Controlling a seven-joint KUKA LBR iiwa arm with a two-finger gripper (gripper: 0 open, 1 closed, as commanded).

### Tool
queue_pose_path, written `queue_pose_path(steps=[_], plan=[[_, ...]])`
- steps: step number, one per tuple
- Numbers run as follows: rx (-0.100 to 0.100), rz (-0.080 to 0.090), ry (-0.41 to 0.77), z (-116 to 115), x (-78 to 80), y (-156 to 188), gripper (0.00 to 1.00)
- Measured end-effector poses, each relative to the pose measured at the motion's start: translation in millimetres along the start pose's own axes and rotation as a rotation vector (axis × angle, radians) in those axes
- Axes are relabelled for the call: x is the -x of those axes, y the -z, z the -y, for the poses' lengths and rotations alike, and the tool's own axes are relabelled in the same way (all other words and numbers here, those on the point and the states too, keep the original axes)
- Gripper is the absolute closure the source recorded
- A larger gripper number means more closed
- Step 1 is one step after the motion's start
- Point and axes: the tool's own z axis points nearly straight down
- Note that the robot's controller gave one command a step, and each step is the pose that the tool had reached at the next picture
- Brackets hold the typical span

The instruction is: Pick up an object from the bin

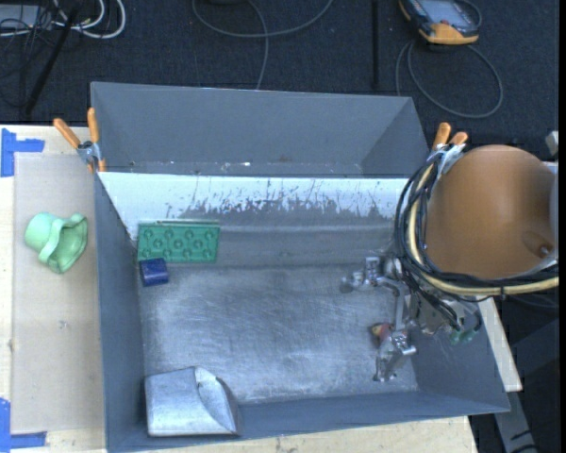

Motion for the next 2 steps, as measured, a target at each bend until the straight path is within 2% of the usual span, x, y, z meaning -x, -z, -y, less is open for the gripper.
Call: queue_pose_path(steps=[1, 2], plan=[[0.002, -0.015, 0.002, 69.8, 2.4, -97.5, 0.0], [0.002, -0.01, 0.172, 140.4, 33.8, -158.6, 0.0]])
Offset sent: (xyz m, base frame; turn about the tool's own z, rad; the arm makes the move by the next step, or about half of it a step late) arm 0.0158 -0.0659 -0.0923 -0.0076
